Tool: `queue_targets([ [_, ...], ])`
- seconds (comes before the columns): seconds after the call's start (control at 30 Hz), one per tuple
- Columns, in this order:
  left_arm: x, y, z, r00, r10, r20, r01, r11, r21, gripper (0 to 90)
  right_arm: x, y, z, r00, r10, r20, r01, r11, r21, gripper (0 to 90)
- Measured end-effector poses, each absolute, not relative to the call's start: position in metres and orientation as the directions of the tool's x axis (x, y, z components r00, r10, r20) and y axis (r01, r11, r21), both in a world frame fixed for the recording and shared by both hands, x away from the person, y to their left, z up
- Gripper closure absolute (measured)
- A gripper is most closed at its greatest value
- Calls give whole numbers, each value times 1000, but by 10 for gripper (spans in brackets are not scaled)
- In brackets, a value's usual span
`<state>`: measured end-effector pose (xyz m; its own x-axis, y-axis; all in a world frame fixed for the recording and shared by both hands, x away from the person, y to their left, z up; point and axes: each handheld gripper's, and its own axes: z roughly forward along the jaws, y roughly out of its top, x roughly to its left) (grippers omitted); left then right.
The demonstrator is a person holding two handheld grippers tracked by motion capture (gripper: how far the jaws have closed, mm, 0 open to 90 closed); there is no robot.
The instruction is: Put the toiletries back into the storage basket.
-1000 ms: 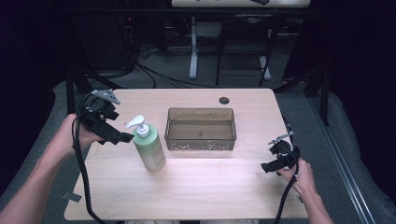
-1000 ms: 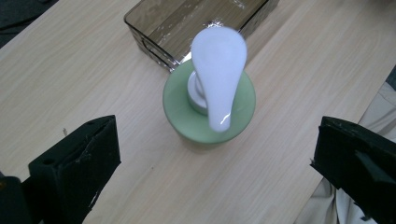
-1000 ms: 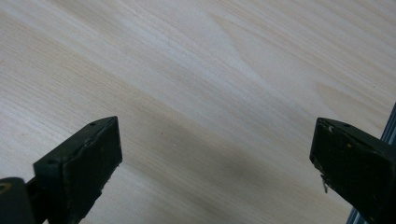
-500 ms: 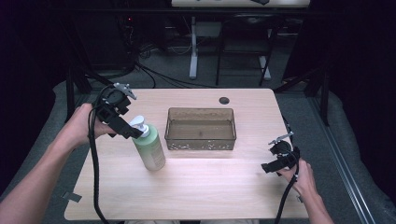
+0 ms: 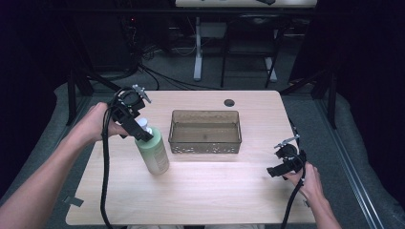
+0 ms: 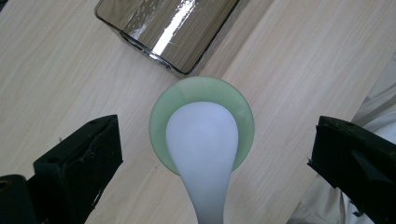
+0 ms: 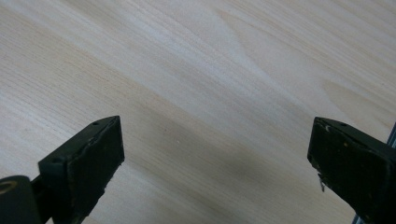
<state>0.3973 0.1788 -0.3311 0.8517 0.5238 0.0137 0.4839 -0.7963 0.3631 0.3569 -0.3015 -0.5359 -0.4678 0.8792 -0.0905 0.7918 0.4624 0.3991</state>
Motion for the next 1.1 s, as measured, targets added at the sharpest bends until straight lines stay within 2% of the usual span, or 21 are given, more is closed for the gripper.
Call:
queue_targets([
  [0.23,401,176,-333,850,525,31,487,-808,331,111,356,-302,-535,-463,882,-87,791,455,409,26],
  [0.57,403,178,-331,846,531,49,487,-806,336,412,356,-302,-535,-462,883,-89,792,456,406,23],
  [0.87,405,175,-332,845,532,42,493,-808,322,589,356,-302,-535,-463,882,-94,791,458,406,23],
  [1.1,405,173,-331,851,523,49,487,-820,303,621,356,-303,-535,-463,882,-91,791,457,407,24],
])
